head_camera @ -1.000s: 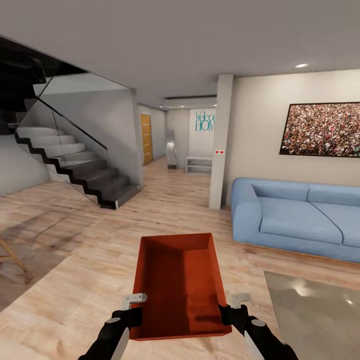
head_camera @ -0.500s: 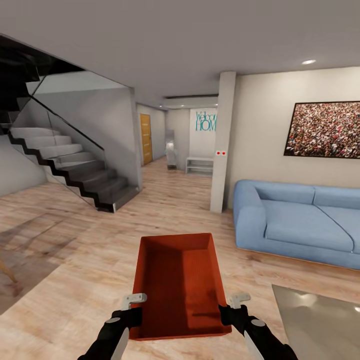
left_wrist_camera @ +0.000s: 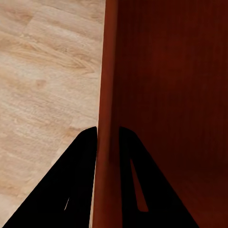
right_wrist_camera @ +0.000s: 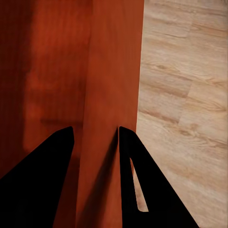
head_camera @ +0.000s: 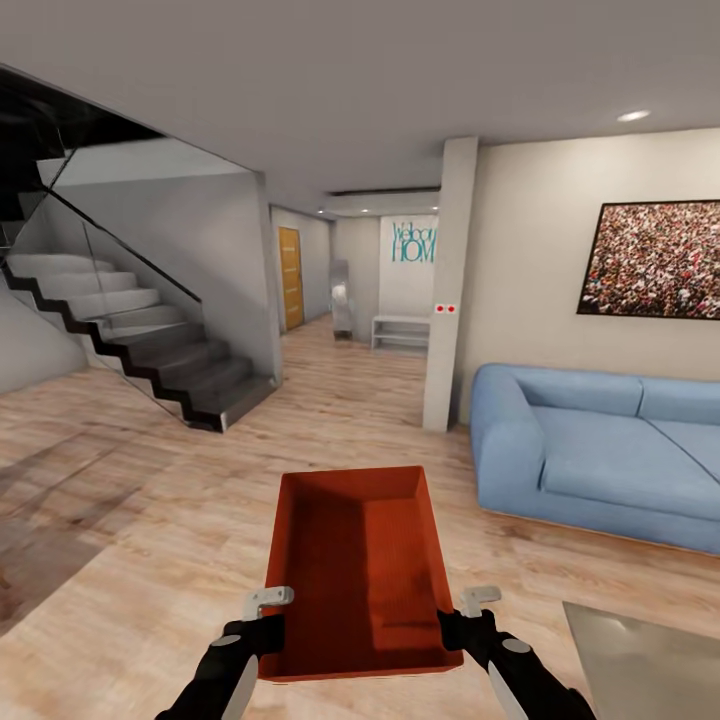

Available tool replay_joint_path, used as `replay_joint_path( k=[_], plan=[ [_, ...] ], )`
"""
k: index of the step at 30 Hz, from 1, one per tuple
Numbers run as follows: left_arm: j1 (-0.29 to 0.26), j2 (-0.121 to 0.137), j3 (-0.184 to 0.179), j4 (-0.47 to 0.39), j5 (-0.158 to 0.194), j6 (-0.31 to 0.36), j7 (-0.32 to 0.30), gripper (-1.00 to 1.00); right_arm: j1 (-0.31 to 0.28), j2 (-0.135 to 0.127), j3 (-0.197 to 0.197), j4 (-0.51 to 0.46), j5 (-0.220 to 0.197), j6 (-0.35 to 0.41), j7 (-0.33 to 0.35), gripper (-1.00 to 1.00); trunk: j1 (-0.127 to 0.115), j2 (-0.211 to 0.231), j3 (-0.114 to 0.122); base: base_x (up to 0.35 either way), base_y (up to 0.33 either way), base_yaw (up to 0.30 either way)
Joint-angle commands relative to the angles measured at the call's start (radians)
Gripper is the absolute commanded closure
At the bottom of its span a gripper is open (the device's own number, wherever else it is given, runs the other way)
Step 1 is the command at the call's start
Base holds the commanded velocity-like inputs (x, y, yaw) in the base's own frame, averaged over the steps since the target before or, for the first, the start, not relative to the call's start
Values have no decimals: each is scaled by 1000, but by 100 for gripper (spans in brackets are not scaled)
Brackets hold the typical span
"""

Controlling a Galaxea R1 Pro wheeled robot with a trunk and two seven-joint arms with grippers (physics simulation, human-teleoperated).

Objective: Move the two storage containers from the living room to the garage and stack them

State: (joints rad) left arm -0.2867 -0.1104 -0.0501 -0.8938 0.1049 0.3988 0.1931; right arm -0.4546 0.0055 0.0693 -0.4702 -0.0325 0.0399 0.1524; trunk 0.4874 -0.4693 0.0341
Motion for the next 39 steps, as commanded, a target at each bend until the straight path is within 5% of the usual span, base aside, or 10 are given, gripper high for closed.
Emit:
replay_joint_path(
  k=[1,39],
  plan=[
    [0,0,6,-4,-28,-11,12,100,0,5,-7,-1,-9,5,45,100,1,-1,0,325,0,0],
    [0,0,6,-3,-28,-11,12,100,0,5,-8,0,-9,5,45,100,1,-1,0,325,0,0]
  ],
)
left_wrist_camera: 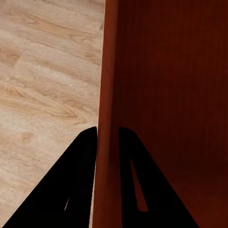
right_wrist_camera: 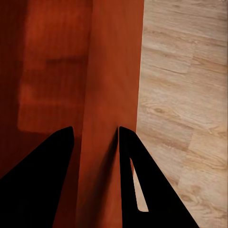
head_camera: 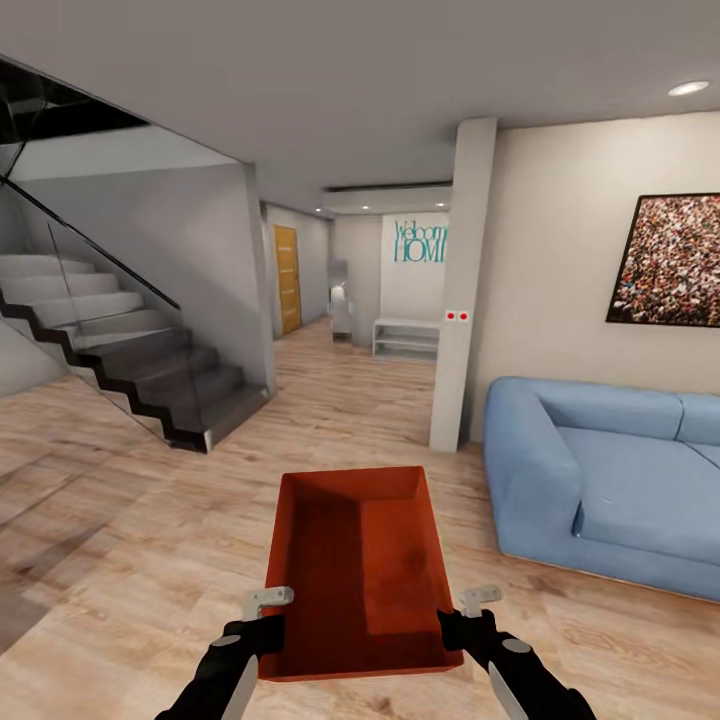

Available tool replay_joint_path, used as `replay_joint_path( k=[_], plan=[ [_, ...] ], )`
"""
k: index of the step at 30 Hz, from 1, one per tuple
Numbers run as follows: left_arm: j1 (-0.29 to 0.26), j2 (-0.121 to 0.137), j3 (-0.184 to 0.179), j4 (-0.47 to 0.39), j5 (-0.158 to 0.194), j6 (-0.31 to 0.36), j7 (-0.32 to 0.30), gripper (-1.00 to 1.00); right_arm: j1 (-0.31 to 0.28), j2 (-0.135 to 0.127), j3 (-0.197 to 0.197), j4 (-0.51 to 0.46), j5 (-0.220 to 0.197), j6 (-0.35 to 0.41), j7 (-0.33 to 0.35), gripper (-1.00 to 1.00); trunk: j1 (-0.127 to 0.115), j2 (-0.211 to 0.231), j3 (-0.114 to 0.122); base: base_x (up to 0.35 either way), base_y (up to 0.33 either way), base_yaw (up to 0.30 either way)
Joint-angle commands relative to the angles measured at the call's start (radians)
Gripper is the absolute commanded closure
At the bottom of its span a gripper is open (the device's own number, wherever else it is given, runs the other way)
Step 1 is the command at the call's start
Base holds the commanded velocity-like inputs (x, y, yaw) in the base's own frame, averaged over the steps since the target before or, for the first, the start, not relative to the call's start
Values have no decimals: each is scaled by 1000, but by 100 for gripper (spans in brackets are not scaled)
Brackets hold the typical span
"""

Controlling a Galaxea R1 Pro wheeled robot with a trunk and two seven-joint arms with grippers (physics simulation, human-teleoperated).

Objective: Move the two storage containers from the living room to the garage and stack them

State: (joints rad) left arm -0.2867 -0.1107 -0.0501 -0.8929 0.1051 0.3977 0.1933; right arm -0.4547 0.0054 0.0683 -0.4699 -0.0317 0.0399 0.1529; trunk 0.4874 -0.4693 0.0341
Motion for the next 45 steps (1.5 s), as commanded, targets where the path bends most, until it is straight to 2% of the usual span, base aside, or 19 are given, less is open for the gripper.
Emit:
replay_joint_path(
  k=[1,45],
  plan=[
    [0,0,6,-4,-28,-10,12,100,0,5,-7,-1,-10,5,45,100,1,-1,0,325,0,0],
    [0,-1,6,-4,-28,-10,12,100,1,5,-7,-1,-10,5,45,100,1,-1,0,325,15,0]
  ],
)
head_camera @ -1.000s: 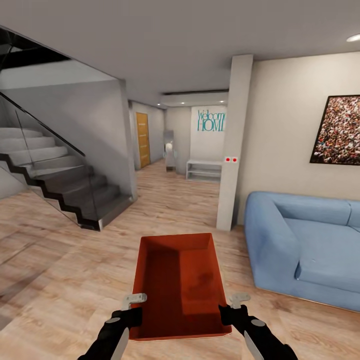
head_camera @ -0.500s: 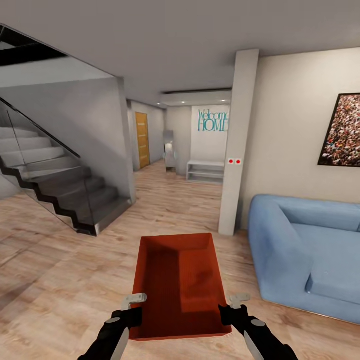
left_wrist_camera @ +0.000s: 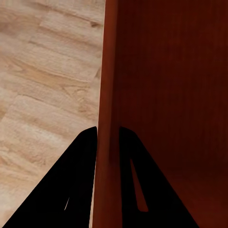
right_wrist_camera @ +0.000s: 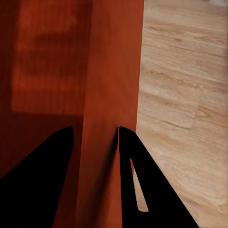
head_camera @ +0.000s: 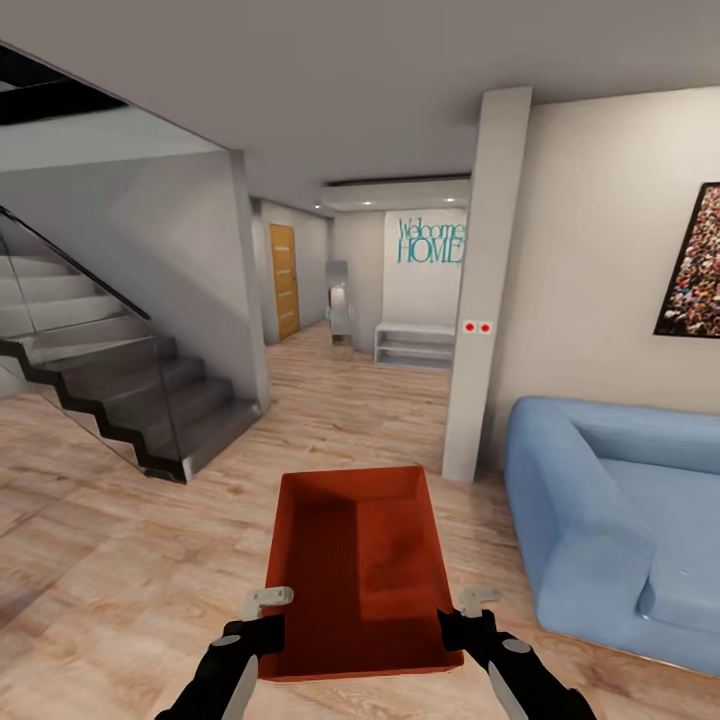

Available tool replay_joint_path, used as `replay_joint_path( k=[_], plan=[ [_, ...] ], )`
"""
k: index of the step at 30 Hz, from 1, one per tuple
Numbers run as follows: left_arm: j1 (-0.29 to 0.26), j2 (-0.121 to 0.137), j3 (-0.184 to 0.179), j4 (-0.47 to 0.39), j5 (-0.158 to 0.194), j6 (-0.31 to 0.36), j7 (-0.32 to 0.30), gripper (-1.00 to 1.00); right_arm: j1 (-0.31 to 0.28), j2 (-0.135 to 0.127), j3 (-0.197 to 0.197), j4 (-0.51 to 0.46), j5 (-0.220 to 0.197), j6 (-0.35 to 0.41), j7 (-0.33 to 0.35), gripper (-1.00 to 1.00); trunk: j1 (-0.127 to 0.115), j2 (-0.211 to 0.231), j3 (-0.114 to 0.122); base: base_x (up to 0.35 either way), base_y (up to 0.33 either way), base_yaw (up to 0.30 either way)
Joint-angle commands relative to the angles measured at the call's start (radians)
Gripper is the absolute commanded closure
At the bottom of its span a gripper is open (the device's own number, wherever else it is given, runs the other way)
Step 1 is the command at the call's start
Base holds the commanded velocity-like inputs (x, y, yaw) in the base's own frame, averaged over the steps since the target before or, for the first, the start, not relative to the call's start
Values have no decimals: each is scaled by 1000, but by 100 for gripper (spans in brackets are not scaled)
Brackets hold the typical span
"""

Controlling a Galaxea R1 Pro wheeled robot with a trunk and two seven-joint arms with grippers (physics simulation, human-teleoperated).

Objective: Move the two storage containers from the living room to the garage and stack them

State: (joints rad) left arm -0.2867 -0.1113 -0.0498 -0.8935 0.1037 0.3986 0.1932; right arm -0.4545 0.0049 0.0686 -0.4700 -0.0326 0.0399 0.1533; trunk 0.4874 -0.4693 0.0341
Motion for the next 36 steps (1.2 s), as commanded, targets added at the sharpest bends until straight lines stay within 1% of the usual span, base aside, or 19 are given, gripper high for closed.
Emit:
replay_joint_path(
  k=[1,36],
  plan=[
    [0,0,5,-4,-27,-11,12,100,0,6,-7,-1,-9,5,45,100,1,-1,0,325,0,0],
    [0,1,5,-3,-28,-11,12,100,0,6,-6,-1,-7,5,45,100,1,-1,0,325,0,0]
  ],
)
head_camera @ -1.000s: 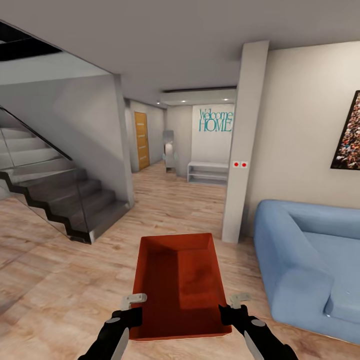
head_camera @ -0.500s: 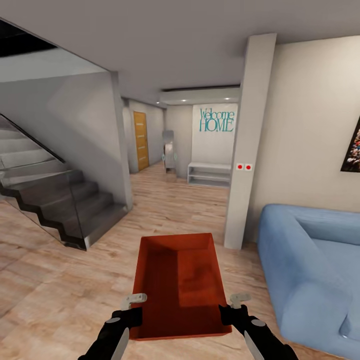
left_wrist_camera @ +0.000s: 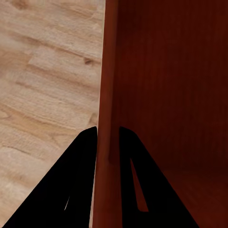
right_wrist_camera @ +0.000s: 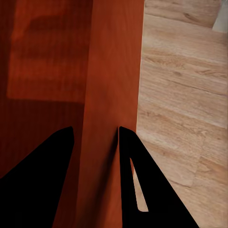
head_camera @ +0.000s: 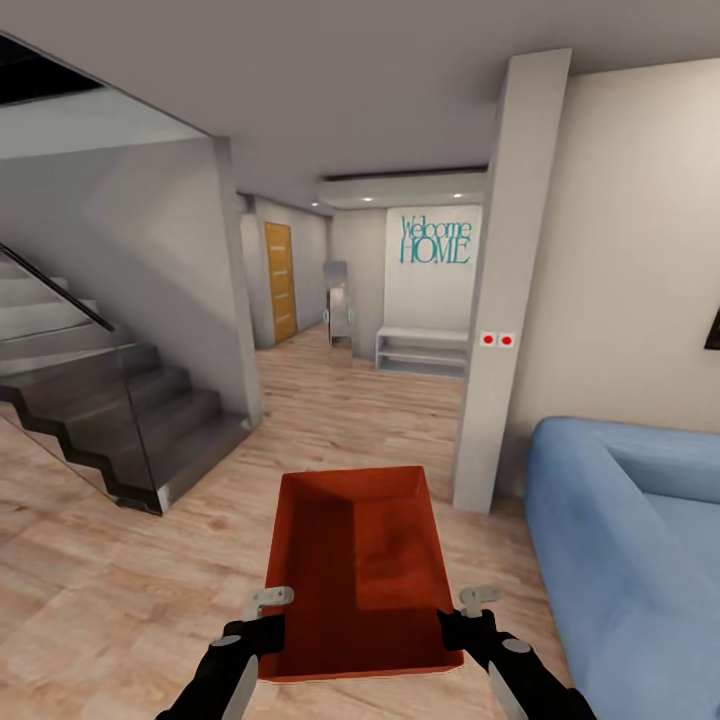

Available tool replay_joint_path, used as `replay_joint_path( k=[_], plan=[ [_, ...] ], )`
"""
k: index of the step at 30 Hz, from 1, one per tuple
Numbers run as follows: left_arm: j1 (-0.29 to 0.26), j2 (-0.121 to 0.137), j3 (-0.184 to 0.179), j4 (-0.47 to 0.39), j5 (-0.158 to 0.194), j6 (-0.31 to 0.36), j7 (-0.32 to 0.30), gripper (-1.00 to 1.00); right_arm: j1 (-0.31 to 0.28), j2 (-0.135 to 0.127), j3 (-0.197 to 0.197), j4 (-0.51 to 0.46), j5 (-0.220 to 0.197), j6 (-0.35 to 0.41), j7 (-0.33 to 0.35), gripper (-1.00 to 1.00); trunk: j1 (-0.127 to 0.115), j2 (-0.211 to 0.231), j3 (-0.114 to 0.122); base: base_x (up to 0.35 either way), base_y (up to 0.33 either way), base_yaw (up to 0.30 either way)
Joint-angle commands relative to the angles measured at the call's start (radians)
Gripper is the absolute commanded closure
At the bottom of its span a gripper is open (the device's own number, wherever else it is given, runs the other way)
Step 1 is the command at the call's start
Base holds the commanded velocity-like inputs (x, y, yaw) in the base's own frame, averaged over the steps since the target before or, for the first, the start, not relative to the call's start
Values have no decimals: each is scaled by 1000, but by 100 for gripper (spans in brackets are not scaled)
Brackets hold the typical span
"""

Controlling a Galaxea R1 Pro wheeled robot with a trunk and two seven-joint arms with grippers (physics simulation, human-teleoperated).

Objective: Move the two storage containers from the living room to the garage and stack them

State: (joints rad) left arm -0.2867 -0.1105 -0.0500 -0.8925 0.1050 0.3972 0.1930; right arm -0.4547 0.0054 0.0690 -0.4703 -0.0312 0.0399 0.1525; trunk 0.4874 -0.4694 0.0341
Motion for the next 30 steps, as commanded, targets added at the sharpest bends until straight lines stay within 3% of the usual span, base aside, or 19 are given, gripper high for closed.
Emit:
replay_joint_path(
  k=[1,30],
  plan=[
    [0,-1,6,-4,-29,-9,13,100,1,5,-6,-1,-9,5,45,100,1,-1,0,325,0,0],
    [0,0,5,-3,-29,-9,12,100,1,5,-7,-1,-9,5,45,100,1,-1,0,325,0,0]
  ],
)
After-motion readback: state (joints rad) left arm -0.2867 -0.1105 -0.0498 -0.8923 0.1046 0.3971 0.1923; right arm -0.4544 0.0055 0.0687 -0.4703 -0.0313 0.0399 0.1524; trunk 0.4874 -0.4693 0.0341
